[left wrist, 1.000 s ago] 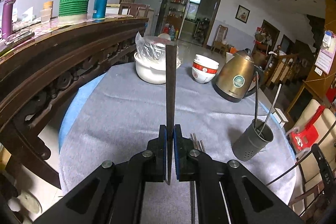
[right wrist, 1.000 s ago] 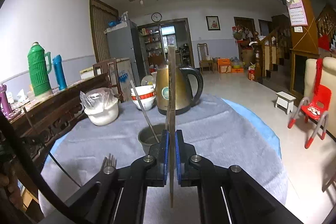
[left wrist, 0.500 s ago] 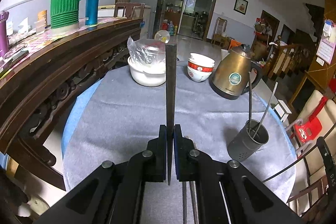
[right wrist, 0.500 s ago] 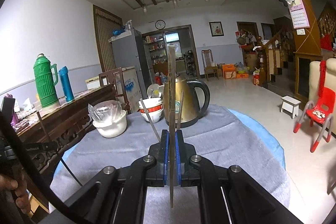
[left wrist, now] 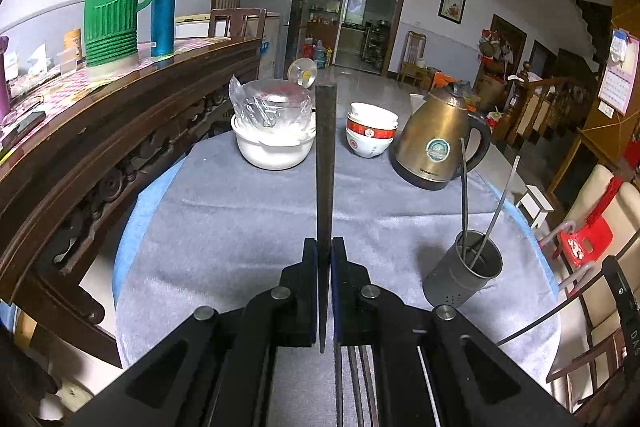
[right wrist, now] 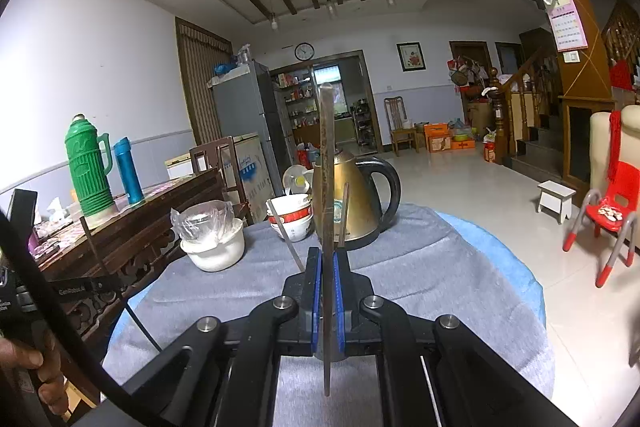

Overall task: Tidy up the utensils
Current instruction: 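Lower both held chopsticks over the opening of the grey holder cup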

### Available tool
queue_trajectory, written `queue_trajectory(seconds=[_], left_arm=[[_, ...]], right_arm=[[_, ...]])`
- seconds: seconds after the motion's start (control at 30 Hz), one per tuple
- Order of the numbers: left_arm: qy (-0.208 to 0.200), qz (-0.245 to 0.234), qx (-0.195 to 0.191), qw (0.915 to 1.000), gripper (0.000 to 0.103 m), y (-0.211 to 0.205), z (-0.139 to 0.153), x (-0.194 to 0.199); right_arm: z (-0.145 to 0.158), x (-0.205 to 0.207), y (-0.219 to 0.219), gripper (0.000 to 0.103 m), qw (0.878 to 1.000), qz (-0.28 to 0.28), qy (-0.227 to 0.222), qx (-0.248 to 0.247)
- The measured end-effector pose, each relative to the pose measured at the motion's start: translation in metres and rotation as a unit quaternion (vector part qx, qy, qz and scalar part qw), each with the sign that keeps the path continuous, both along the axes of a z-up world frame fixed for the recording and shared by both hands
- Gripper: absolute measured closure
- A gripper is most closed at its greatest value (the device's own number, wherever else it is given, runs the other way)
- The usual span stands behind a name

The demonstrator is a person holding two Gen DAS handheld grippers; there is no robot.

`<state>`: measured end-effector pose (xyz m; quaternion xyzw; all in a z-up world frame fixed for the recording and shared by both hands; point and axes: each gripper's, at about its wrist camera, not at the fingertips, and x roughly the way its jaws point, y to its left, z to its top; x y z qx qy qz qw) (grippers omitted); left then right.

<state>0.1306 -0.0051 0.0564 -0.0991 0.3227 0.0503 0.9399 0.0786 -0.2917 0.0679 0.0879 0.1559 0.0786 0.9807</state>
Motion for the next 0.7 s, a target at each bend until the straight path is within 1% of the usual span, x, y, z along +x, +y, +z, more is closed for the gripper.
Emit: queue_trajectory(seconds=[0.43,0.7], left_arm=[[-0.012,-0.016,0.008,0.9998,0.097,-0.016,0.019,0.009],[-0.009,-0.028,0.010,0.9995,0.097,-0.028,0.020,0.015]], right_arm=[[0.008,0.007,-0.001,0.097,1.000,0.003,-0.006,0.005],[0.013,0.012,-0.001,0.097,1.000,0.005,-0.010,0.005]])
